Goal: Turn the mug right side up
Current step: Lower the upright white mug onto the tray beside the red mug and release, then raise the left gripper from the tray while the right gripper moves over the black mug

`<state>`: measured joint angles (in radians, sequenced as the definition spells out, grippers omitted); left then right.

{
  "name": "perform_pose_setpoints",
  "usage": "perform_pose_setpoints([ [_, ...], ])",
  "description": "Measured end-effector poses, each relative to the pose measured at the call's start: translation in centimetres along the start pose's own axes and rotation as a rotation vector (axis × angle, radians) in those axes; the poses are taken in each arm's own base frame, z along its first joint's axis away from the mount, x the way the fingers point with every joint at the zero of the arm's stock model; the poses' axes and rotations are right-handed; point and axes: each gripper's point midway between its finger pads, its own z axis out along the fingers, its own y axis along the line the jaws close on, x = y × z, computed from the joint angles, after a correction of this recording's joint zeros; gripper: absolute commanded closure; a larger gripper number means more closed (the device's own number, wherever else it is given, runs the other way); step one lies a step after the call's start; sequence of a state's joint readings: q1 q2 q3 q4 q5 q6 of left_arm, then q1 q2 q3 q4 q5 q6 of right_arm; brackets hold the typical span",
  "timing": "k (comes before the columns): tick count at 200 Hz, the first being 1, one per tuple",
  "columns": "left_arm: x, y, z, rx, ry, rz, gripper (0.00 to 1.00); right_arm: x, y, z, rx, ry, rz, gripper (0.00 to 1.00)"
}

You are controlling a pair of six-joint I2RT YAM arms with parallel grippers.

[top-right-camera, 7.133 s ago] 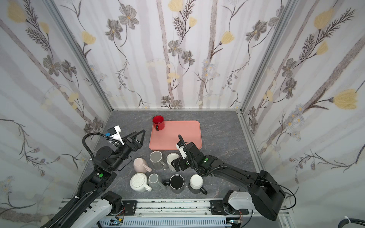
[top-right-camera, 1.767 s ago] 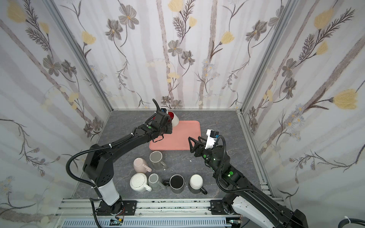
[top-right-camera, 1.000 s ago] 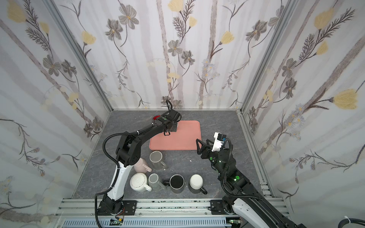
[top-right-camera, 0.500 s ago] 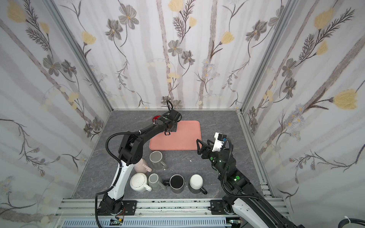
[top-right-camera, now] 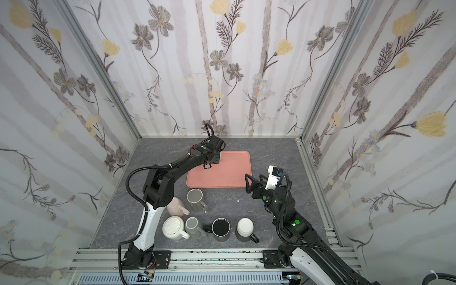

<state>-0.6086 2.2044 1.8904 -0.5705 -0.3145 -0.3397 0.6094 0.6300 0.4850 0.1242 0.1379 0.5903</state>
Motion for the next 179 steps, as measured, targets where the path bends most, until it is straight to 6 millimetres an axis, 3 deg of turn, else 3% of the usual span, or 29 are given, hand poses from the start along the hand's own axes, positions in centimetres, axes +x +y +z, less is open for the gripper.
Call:
perform_pose_setpoints([
  [53,-2.8,-1.6,-10.9,0.222,-0.226,-0.086,0.36,1.6,0.2,0.7,-0.021,0.068,-0.005,0.14],
  [101,0.0,-0.4,-18.6,0.452,-0.353,-0.169,0.19,5.2,0.3,1.6,-0.053,0.219,-0.029,0.14],
  [115,1.2,0.6,-20.9,0.512,-0.394,-0.197,0.01,6.6,0.1,1.6,-0.054,0.276,-0.037,0.14],
  [139,2.8,2.6,-24.4,0.597,-0.484,-0.249,0.00,8.5,0.0,1.0,-0.036,0.365,-0.067,0.14],
  [179,5.4,4.4,-26.3,0.658,-0.530,-0.288,0.00,10.9,0.2,-0.4,0.027,0.537,-0.119,0.11],
])
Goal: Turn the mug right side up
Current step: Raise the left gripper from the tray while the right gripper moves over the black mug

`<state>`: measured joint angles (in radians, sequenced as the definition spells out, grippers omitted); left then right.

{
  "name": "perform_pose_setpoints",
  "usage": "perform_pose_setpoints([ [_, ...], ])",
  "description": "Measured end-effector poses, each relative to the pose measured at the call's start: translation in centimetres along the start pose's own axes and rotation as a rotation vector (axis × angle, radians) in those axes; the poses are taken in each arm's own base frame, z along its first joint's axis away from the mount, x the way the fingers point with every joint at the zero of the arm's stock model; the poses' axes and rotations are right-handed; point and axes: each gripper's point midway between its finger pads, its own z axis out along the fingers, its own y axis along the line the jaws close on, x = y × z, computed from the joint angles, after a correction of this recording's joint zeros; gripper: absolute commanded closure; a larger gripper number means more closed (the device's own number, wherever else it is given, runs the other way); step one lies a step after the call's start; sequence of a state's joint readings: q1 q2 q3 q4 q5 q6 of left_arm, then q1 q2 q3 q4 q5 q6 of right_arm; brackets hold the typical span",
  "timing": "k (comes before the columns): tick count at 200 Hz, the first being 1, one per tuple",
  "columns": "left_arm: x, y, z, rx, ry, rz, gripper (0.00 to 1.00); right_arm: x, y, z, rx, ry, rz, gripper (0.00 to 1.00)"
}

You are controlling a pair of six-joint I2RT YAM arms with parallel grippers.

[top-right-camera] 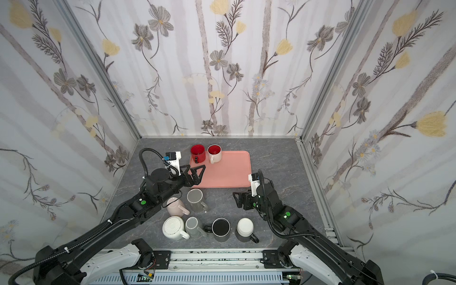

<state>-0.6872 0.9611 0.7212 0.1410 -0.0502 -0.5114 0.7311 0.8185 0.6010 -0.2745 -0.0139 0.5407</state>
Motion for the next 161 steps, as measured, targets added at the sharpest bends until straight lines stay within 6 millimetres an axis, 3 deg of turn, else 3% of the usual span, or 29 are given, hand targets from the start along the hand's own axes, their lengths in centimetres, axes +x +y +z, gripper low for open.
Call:
perform_pose_setpoints([
  [37,1.1,1.2,-1.3,-0.011,-0.008,-0.020,0.00,3.0,-0.3,-0.9,0.077,0.174,-0.030,0.00],
  [117,2.4,2.6,-0.9,-0.046,0.017,-0.022,0.00,11.7,0.4,-3.6,0.165,0.540,-0.078,0.02],
  [161,2.6,2.7,-0.8,-0.043,0.026,-0.024,0.00,13.1,-0.4,-3.7,0.232,0.589,-0.088,0.10],
])
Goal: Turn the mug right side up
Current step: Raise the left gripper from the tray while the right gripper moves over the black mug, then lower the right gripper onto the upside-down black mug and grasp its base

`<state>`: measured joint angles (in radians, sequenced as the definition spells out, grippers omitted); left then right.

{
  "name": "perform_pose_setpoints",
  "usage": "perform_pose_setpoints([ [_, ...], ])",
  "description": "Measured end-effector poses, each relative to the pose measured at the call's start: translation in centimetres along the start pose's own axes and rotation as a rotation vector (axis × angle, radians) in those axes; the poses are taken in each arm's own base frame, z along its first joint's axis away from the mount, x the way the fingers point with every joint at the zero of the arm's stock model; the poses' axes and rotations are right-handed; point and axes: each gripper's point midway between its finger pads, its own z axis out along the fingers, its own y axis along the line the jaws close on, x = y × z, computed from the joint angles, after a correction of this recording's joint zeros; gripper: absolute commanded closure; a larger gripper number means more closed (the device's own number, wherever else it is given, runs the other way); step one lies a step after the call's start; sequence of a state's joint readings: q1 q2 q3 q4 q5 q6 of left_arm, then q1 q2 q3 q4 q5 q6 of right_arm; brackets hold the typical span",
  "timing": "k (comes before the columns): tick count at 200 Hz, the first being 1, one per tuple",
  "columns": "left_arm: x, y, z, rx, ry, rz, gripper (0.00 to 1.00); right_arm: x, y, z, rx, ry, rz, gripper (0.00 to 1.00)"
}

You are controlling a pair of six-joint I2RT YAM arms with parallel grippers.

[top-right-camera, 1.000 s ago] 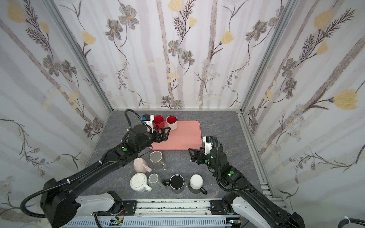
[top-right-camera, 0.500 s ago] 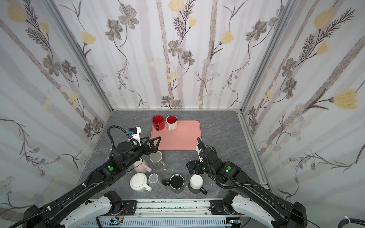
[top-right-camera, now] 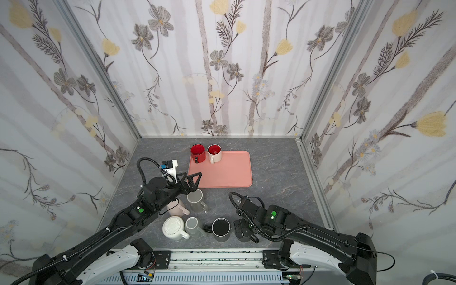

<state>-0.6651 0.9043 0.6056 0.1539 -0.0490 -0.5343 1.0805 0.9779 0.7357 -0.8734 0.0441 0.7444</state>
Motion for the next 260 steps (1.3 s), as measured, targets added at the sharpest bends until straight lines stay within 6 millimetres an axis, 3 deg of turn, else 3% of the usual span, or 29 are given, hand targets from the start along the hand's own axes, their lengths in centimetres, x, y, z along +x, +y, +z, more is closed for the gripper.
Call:
perform_pose_setpoints([
  [30,-0.1,0.0,-0.1,0.006,0.001,-0.002,0.00,0.4,-0.6,0.9,0.035,0.025,0.004,0.20],
  [67,-0.4,0.0,-0.3,0.008,-0.009,-0.004,0.00,-0.4,-0.7,1.3,0.056,-0.005,0.007,0.35],
  [119,-0.5,0.0,-0.4,0.008,-0.013,-0.012,0.00,-5.2,-2.1,2.1,0.109,-0.073,0.061,0.40],
  [139,-0.6,-0.1,-0.5,0.013,-0.016,-0.013,0.00,-7.2,-2.0,2.5,0.123,-0.079,0.055,0.40],
  [210,-1.9,-0.3,-2.2,0.019,-0.058,-0.017,0.00,-14.4,2.0,5.5,0.091,-0.118,-0.023,0.36],
  [235,-2.0,-0.2,-2.7,0.014,-0.064,-0.018,0.00,-16.7,2.8,6.4,0.084,-0.151,-0.017,0.30],
  [260,-2.0,0.0,-3.0,0.010,-0.063,-0.018,0.00,-18.7,3.4,7.1,0.073,-0.186,-0.008,0.18],
])
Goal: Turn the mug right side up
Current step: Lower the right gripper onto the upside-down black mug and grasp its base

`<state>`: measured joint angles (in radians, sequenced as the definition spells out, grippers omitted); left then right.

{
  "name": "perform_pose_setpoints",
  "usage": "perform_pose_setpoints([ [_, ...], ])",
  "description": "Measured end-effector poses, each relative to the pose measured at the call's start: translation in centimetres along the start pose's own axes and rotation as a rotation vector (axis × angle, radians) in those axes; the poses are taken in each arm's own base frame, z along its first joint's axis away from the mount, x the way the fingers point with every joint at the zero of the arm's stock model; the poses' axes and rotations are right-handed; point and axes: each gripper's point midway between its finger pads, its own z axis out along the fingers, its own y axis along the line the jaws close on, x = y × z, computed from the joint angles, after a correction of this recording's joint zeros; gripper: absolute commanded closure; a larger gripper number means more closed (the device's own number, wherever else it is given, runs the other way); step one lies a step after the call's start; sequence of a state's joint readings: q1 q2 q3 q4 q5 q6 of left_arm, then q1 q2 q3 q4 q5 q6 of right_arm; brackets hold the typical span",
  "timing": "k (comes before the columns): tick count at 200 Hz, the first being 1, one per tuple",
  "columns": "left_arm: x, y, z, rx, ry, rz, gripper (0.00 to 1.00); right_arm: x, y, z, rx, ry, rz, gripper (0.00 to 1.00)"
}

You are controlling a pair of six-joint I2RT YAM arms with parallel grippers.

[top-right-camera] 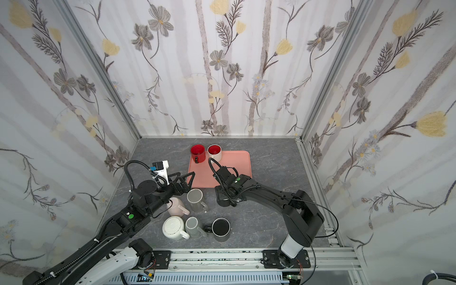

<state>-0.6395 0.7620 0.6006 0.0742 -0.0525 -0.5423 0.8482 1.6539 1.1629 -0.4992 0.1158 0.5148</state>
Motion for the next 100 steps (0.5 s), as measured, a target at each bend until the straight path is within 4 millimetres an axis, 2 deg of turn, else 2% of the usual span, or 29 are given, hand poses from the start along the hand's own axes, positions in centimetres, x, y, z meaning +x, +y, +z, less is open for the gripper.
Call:
perform_pose_setpoints([
  [21,0.1,0.2,-0.1,-0.003,0.001,0.000,0.00,0.0,0.4,0.1,-0.023,0.006,0.002,0.11],
  [41,0.3,0.4,-0.3,-0.007,0.002,0.000,0.00,-0.7,0.9,-0.8,-0.048,-0.023,0.004,0.09],
  [78,0.8,0.9,-0.3,-0.015,0.006,0.000,0.00,-2.9,1.5,-5.3,-0.130,-0.179,0.020,0.08],
  [100,1.0,1.1,-0.3,-0.017,0.008,0.000,0.00,-2.8,1.0,-7.8,-0.161,-0.308,-0.009,0.04],
])
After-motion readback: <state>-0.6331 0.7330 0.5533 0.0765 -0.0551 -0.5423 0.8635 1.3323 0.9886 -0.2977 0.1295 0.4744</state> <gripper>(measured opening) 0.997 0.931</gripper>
